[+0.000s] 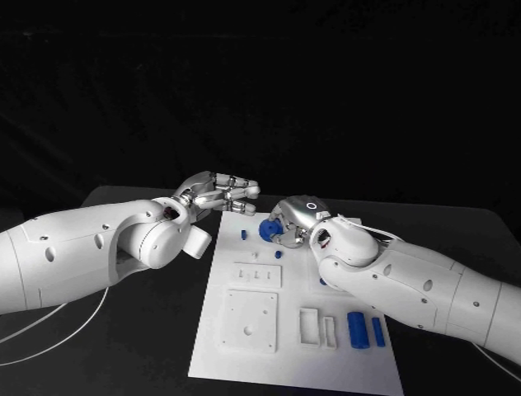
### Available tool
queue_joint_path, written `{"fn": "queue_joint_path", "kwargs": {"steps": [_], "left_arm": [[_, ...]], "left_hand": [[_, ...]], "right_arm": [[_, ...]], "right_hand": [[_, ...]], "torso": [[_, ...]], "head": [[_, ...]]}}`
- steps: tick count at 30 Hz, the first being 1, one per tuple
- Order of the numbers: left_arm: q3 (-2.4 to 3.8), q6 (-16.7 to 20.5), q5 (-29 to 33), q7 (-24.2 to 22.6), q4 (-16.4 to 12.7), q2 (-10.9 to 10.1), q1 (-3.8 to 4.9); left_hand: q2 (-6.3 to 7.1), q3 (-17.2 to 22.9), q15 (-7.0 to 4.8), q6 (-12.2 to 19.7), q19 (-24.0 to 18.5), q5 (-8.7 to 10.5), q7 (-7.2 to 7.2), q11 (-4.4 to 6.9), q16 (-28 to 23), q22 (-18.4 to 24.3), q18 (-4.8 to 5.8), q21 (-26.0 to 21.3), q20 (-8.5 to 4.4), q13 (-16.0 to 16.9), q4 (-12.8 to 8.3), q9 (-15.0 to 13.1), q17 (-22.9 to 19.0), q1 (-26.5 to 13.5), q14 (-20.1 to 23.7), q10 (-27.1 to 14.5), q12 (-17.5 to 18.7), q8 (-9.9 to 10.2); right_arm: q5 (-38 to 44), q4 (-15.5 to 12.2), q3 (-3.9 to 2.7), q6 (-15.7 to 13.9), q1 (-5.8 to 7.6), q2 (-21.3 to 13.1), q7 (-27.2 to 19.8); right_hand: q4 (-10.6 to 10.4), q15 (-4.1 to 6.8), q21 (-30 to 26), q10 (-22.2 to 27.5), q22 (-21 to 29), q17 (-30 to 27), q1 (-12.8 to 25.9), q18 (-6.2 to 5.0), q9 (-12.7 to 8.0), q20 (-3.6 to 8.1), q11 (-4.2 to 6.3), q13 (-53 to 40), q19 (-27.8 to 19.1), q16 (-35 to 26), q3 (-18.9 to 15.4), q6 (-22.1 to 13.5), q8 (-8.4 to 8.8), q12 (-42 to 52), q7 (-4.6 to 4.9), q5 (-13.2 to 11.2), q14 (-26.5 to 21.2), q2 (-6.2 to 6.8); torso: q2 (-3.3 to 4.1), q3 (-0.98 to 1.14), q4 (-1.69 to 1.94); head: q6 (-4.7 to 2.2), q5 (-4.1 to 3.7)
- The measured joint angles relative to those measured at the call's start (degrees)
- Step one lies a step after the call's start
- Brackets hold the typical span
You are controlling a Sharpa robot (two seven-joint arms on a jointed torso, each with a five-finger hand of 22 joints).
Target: Assemble the parts on the task board
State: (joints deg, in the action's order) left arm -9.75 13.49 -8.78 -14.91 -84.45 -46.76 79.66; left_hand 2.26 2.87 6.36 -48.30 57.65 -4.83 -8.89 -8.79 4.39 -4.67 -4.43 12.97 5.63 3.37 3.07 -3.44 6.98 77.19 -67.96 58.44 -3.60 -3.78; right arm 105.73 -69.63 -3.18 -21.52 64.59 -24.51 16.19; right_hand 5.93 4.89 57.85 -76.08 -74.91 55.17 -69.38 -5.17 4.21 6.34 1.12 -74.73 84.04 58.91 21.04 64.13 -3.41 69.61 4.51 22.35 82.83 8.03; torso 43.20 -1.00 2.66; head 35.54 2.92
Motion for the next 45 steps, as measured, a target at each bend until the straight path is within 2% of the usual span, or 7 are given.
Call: {"fn": "queue_joint_path", "kwargs": {"steps": [9, 10, 26, 45], "left_arm": [[0.0, -0.04, 0.0, 0.02, 0.37, 0.19, 0.0], [0.0, -0.05, 0.0, 0.02, 0.4, 0.2, 0.0], [-0.01, -0.12, 0.0, 0.02, 0.66, 0.28, 0.0], [0.0, -0.17, 0.0, 0.03, 0.85, 0.33, 0.0]], "left_hand": [[0.0, 0.0, 0.0, 0.0, 0.0, 0.0, 0.0, 0.0, 0.0, 0.0, 0.0, 0.0, 0.0, 0.0, 0.0, 0.0, 0.0, 0.0, 0.0, 0.0, 0.0, 0.0], [0.0, 0.0, 0.0, 0.0, 0.0, 0.0, 0.0, 0.0, 0.0, 0.0, 0.0, 0.0, 0.0, 0.0, 0.0, 0.0, 0.0, 0.0, 0.0, 0.0, 0.0, 0.0], [0.0, 0.0, 0.0, 0.0, 0.0, 0.0, 0.0, 0.0, 0.0, 0.0, 0.0, 0.0, 0.0, 0.0, 0.0, 0.0, 0.0, 0.0, 0.0, 0.0, 0.0, 0.0], [0.0, 0.0, 0.0, 0.0, 0.0, 0.0, 0.0, 0.0, 0.0, -0.01, 0.0, 0.0, 0.0, 0.0, 0.0, 0.0, 0.0, 0.0, 0.0, 0.0, 0.0, 0.0]], "right_arm": [[0.01, 0.39, -0.02, 0.02, 0.03, 0.07, -0.18], [0.01, 0.42, -0.03, 0.03, 0.03, 0.08, -0.19], [0.0, 1.21, 0.01, 0.01, 0.02, 0.71, -0.53], [-0.05, 1.06, 0.04, -0.45, -0.12, 0.39, -0.59]], "right_hand": [[0.0, -0.01, 0.0, 0.0, 0.0, -0.08, 0.23, 0.0, 0.32, 0.0, 0.0, 0.06, 0.0, 0.0, 0.0, 0.13, 0.18, -0.22, -0.07, 0.0, 0.0, 0.23], [0.0, -0.01, 0.0, 0.0, 0.0, -0.08, 0.39, 0.01, 0.31, -0.01, -0.01, 0.06, -0.01, 0.0, -0.01, 1.18, 0.17, -0.22, -0.19, -0.17, 0.0, 0.39], [0.02, -0.01, -0.23, 0.0, 0.0, -0.27, 0.36, 0.02, 0.15, -0.01, -0.01, 0.17, -0.01, -0.23, -0.02, 1.24, -0.07, -0.22, -0.22, -0.21, 0.0, 0.36], [-0.33, 0.12, -0.62, 0.0, 0.0, -0.42, 0.28, 0.03, 0.05, -0.02, -0.01, 0.41, -0.01, -0.49, -0.5, 1.24, 0.16, -0.73, -0.22, -0.22, -0.14, 0.28]], "torso": [[0.0, -0.01, -0.08], [0.0, -0.01, -0.08], [-0.03, 0.01, 0.01], [-0.04, 0.03, -0.08]], "head": [[0.29, 0.16], [0.31, 0.16], [0.4, 0.05], [0.69, 0.03]]}}
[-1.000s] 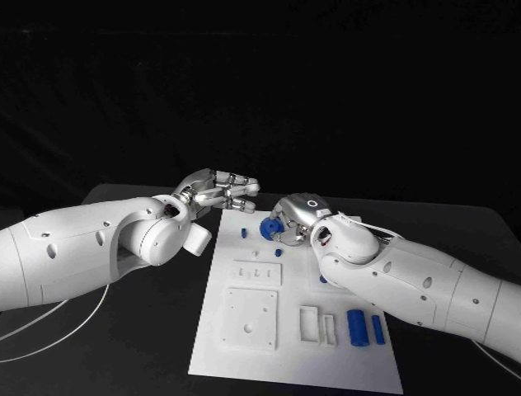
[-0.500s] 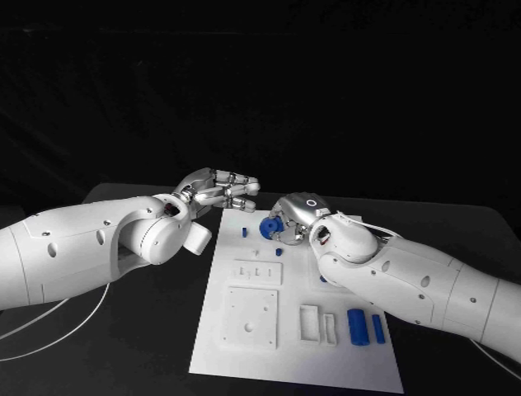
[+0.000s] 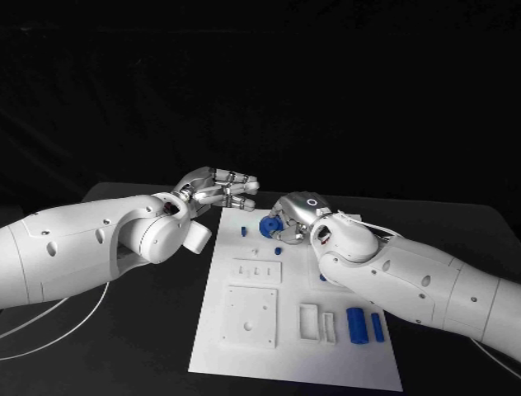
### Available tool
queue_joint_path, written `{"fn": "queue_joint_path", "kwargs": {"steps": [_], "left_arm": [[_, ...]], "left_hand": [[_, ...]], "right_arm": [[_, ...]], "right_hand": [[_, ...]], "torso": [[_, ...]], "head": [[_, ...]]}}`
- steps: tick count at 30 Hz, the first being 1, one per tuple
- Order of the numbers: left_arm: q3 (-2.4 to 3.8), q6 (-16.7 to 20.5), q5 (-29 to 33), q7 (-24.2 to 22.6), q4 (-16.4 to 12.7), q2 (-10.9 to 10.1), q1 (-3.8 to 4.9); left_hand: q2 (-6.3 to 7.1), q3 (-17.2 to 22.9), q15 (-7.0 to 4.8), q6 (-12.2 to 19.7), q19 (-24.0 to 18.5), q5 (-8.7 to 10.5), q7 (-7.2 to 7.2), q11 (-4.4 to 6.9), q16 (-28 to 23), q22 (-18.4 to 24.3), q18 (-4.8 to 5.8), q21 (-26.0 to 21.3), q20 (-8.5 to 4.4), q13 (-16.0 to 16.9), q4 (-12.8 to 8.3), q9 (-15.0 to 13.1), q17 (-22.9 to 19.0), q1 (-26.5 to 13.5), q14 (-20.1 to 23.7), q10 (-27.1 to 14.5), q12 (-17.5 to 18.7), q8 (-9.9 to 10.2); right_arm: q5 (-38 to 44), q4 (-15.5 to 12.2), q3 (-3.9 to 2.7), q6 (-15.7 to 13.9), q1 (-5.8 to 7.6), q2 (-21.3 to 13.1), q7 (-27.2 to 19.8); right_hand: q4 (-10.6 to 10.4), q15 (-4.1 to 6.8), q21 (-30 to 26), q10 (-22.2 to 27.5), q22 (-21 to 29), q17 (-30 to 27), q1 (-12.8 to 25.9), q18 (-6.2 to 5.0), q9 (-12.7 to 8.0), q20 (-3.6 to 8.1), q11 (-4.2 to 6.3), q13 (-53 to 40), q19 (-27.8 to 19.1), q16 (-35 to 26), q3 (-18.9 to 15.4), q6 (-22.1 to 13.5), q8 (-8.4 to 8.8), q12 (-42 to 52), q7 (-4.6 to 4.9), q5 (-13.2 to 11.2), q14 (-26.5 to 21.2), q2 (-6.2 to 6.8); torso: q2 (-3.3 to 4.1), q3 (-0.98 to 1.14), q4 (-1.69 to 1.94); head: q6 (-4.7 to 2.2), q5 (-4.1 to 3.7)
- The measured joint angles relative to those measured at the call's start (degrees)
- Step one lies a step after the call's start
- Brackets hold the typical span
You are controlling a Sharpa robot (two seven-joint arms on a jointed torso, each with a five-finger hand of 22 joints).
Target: Assemble the parts on the task board
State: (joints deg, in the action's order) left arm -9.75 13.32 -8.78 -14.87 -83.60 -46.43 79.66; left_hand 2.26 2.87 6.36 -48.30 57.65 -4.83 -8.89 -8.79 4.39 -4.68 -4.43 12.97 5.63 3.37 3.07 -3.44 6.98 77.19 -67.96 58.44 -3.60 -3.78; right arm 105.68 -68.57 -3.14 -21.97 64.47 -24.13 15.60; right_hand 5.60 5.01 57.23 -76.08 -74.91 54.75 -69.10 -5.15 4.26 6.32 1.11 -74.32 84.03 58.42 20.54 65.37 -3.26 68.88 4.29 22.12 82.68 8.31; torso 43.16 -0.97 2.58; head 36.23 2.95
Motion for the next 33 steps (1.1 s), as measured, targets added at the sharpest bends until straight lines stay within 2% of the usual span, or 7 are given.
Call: {"fn": "queue_joint_path", "kwargs": {"steps": [33], "left_arm": [[-0.01, -0.26, 0.0, 0.01, 1.03, 0.19, 0.0]], "left_hand": [[0.0, 0.0, 0.0, 0.0, 0.0, 0.0, 0.0, -0.21, 0.0, 0.04, 0.0, 0.0, 0.0, 0.0, 0.0, 0.0, 0.0, 0.0, 0.0, -0.21, 0.0, 0.0]], "right_arm": [[0.77, -1.64, 0.23, -1.34, -0.78, -1.28, 1.56]], "right_hand": [[-0.17, -0.02, 0.0, 0.0, 0.0, 0.14, -0.29, 0.02, 0.02, 0.0, 0.0, 0.06, 0.0, -0.19, 0.17, 0.47, -0.17, 0.01, 0.08, -0.38, 0.01, 0.3]], "torso": [[-0.02, -0.01, -0.01]], "head": [[0.34, -0.04]]}}
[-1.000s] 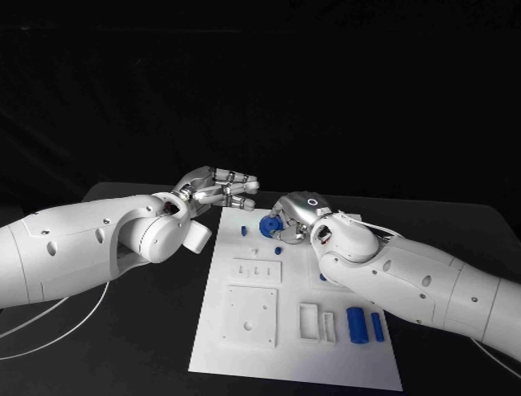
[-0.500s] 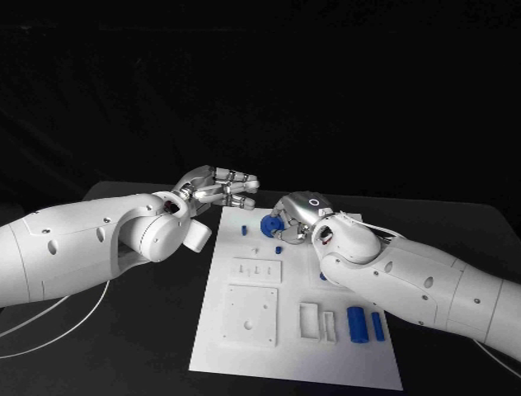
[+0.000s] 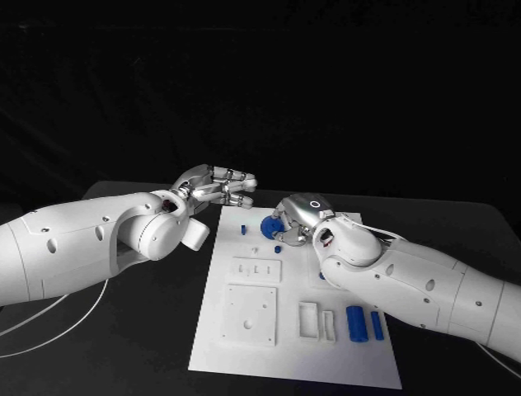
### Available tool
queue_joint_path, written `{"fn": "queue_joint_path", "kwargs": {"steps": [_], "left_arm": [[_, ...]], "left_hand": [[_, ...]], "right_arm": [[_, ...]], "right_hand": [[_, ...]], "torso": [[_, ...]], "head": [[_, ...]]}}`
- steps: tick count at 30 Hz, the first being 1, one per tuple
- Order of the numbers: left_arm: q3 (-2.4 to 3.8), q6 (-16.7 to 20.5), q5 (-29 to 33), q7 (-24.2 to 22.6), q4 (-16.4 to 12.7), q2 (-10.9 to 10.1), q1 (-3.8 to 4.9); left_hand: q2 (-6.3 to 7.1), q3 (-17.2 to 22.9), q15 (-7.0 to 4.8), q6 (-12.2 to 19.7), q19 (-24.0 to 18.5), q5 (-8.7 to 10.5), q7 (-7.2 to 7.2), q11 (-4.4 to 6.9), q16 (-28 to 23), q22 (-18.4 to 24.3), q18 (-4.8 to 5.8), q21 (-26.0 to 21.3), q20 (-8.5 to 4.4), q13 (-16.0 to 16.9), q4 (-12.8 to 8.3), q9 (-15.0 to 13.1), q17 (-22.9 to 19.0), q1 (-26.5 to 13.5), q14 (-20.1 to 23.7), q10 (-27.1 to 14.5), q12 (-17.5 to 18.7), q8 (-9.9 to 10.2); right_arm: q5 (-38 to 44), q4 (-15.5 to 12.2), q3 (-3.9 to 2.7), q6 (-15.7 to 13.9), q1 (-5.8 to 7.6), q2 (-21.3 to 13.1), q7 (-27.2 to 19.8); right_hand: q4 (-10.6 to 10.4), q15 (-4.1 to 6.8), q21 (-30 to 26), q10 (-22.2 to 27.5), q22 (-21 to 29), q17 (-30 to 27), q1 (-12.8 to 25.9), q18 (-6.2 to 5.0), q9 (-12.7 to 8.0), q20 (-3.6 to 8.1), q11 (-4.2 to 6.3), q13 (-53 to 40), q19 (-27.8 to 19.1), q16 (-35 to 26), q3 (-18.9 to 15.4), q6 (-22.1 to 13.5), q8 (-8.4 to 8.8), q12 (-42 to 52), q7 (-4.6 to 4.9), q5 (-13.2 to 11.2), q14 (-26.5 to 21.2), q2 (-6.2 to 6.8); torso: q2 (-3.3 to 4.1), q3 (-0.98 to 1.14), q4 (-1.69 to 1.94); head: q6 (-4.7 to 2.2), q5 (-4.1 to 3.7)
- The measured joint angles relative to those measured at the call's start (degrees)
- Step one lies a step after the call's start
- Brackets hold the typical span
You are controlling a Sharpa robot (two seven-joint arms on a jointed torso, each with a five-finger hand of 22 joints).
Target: Assemble the parts on the task board
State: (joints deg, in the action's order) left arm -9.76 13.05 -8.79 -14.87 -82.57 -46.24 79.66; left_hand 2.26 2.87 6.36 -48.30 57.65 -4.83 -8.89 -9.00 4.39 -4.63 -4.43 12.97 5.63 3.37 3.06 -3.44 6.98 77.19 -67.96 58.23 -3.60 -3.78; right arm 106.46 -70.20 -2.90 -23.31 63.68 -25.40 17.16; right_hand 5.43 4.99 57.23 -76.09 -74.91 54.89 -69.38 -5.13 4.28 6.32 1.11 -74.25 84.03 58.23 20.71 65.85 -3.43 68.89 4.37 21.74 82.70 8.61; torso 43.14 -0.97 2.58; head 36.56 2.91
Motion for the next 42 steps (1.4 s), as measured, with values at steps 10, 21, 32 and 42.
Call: {"fn": "queue_joint_path", "kwargs": {"steps": [10, 21, 32, 42], "left_arm": [[0.0, -0.03, 0.0, 0.01, 0.12, -0.02, 0.0], [0.0, -0.07, 0.0, 0.01, 0.16, -0.01, 0.0], [0.0, -0.07, 0.0, 0.04, 0.18, 0.01, 0.0], [-0.01, -0.07, 0.0, 0.06, 0.19, 0.05, 0.0]], "left_hand": [[0.0, 0.0, 0.0, 0.0, 0.0, 0.0, 0.0, 0.0, 0.0, -0.01, 0.0, 0.0, 0.0, 0.0, 0.0, 0.0, 0.0, 0.0, 0.0, 0.0, 0.0, 0.0], [0.0, 0.0, 0.0, 0.0, 0.0, 0.0, 0.0, 0.0, 0.0, -0.01, 0.0, 0.0, 0.0, 0.0, 0.0, 0.0, 0.0, 0.0, 0.0, 0.0, 0.0, 0.0], [0.0, 0.0, 0.0, 0.21, 0.0, 0.22, -0.22, 0.2, 0.0, -0.01, -0.01, 0.0, 0.0, 0.0, 0.0, 0.0, 0.0, 0.0, 0.0, -0.19, 0.0, 0.0], [0.0, 0.13, 0.0, 0.41, 0.0, 0.22, -0.42, 0.2, 0.0, -0.02, 0.0, 0.0, 0.0, 0.0, 0.13, 0.0, 0.0, 0.0, 0.0, -0.19, 0.0, 0.0]], "right_arm": [[0.15, -0.13, -0.02, 0.15, 0.01, -0.04, 0.41], [0.25, 0.61, -0.04, 0.36, -0.02, 0.25, 0.63], [-1.03, 1.64, -0.02, 1.64, -0.04, 0.93, 0.54], [-2.54, 2.18, -0.1, 3.01, 0.09, 1.37, 0.39]], "right_hand": [[-0.22, 0.0, 0.0, 0.0, 0.0, -0.01, 0.01, 0.24, 0.0, 0.0, 0.0, 0.0, 0.0, 0.0, -0.22, 0.21, 0.22, 0.0, -0.09, -0.01, 0.0, 0.01], [-1.04, -0.01, 0.0, 0.13, 0.0, 0.02, 0.31, 0.26, 0.0, 0.0, -0.13, 0.1, 0.0, 0.0, -0.23, 0.45, -0.06, 0.0, -0.04, -0.48, 0.0, 0.31], [-8.95, -0.28, -0.23, 0.63, 0.0, 0.17, 4.93, 0.27, -0.42, -0.41, -0.61, 0.58, 0.01, 0.0, -2.9, -4.46, -0.35, -0.38, 0.95, -5.27, 0.11, 1.54], [-11.84, -0.28, -0.23, 0.63, 0.0, 0.17, 5.22, 0.27, -0.48, -0.4, -0.61, 0.75, 0.01, 0.01, -4.24, -4.53, -0.34, -0.38, 1.01, -5.76, 0.11, 1.86]], "torso": [[-0.01, -0.03, 0.04], [0.01, -0.02, 0.01], [0.01, -0.05, 0.01], [0.01, -0.06, 0.04]], "head": [[-0.02, -0.03], [0.01, -0.07], [-0.03, -0.21], [0.01, -0.31]]}}
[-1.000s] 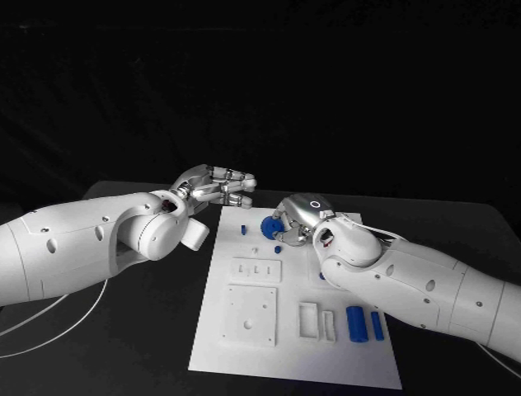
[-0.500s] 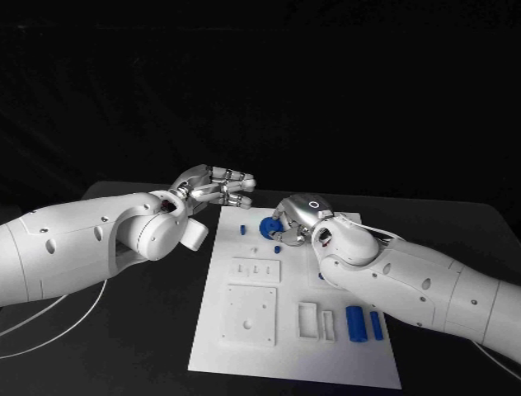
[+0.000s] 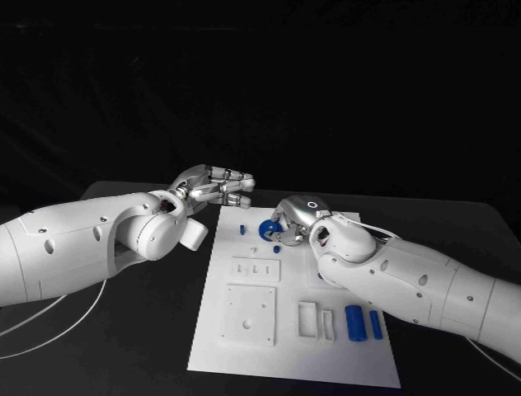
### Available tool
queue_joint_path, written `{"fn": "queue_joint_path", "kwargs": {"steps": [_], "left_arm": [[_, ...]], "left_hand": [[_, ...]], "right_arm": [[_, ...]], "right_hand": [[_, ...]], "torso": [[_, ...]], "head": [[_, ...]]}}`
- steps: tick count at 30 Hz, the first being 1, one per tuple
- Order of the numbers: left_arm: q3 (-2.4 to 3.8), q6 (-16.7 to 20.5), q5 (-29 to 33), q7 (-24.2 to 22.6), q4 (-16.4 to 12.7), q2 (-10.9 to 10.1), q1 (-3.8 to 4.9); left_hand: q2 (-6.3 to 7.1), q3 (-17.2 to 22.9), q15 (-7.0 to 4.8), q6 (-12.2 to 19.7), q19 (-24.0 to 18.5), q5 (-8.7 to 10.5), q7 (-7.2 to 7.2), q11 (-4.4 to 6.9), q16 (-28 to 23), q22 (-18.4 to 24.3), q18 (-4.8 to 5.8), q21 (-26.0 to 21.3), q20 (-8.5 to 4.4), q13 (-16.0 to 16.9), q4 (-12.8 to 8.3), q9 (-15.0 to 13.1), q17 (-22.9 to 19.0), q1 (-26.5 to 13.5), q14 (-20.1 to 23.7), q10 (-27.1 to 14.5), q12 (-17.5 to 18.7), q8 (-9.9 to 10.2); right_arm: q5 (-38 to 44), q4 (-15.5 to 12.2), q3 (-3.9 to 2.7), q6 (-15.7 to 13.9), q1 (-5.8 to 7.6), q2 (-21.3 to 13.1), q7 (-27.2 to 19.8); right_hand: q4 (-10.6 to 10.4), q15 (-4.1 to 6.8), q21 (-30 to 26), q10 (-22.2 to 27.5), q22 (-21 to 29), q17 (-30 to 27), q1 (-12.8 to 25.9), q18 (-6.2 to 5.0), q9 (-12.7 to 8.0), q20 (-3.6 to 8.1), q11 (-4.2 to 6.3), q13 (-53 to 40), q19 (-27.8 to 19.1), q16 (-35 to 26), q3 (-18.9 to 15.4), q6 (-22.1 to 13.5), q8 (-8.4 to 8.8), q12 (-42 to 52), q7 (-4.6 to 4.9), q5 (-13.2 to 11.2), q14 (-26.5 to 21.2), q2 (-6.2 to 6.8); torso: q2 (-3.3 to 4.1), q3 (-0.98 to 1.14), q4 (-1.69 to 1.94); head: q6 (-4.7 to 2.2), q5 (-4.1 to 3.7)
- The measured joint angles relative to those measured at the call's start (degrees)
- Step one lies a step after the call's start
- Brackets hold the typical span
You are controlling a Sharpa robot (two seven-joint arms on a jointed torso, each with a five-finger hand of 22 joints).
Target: Assemble the parts on the task board
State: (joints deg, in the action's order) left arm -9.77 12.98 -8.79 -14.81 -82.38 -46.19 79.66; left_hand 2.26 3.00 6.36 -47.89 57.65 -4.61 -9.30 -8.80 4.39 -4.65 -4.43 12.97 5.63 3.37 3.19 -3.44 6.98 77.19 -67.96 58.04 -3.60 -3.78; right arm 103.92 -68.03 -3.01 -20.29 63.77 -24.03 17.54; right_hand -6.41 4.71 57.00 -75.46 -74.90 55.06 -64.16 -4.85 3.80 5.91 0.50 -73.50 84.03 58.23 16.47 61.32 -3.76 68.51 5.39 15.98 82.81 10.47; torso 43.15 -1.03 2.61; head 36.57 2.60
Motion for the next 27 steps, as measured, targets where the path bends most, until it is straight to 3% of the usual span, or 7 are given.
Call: {"fn": "queue_joint_path", "kwargs": {"steps": [15, 22, 27], "left_arm": [[0.0, 0.0, 0.0, 0.04, 0.07, -0.02, 0.0], [0.0, 0.0, 0.0, 0.04, 0.28, -0.13, 0.0], [0.0, 0.01, 0.0, 0.04, 0.48, -0.32, 0.0]], "left_hand": [[0.0, 0.0, 0.0, 0.0, 0.0, 0.0, 0.0, 0.0, 0.0, 0.0, 0.0, 0.0, 0.0, 0.0, 0.0, 0.0, 0.0, 0.0, 0.0, 0.0, 0.0, 0.0], [0.24, 0.0, 0.0, 0.0, 0.0, 0.0, 0.0, 0.0, 0.0, -0.01, 0.0, 0.0, 0.0, 0.0, 0.0, 0.0, 0.0, 0.24, 0.0, 0.0, 0.0, 0.0], [0.24, 0.0, 0.0, 0.0, 0.0, 0.0, 0.0, 0.0, 0.0, -0.01, 0.0, 0.0, 0.0, 0.0, 0.0, 0.0, 0.0, 0.24, 0.0, 0.0, 0.0, 0.0]], "right_arm": [[-1.34, -0.24, 0.04, 1.6, -0.01, -0.85, -0.05], [-1.87, -2.23, 0.03, -0.01, -0.11, -2.53, 0.03], [-2.29, -4.15, -0.94, -2.87, -0.15, -4.27, 0.27]], "right_hand": [[-0.4, 0.0, 0.0, 0.0, 0.0, -0.01, 0.37, 0.0, 0.1, 0.0, 0.0, 0.02, 0.0, 0.22, -0.09, -0.07, 0.13, 0.0, -0.13, 0.57, 0.0, 0.39], [0.11, 0.0, 0.44, -0.01, 0.0, 0.34, 0.35, 0.0, 0.12, 0.0, 0.0, -0.07, 0.0, 0.73, -0.22, -0.07, 0.11, 0.0, -0.13, 1.62, 0.0, 0.41], [-0.01, 0.0, 0.44, -0.01, 0.0, 0.34, 0.37, 0.0, 0.12, 0.0, 0.0, -0.05, 0.0, 0.73, -0.66, -0.22, 0.11, 0.0, 0.02, 1.9, 0.0, 0.85]], "torso": [[0.0, 0.02, -0.04], [-0.01, 0.09, -0.1], [-0.07, 0.1, -0.2]], "head": [[0.02, -0.01], [-0.14, -0.09], [-0.35, -0.22]]}}
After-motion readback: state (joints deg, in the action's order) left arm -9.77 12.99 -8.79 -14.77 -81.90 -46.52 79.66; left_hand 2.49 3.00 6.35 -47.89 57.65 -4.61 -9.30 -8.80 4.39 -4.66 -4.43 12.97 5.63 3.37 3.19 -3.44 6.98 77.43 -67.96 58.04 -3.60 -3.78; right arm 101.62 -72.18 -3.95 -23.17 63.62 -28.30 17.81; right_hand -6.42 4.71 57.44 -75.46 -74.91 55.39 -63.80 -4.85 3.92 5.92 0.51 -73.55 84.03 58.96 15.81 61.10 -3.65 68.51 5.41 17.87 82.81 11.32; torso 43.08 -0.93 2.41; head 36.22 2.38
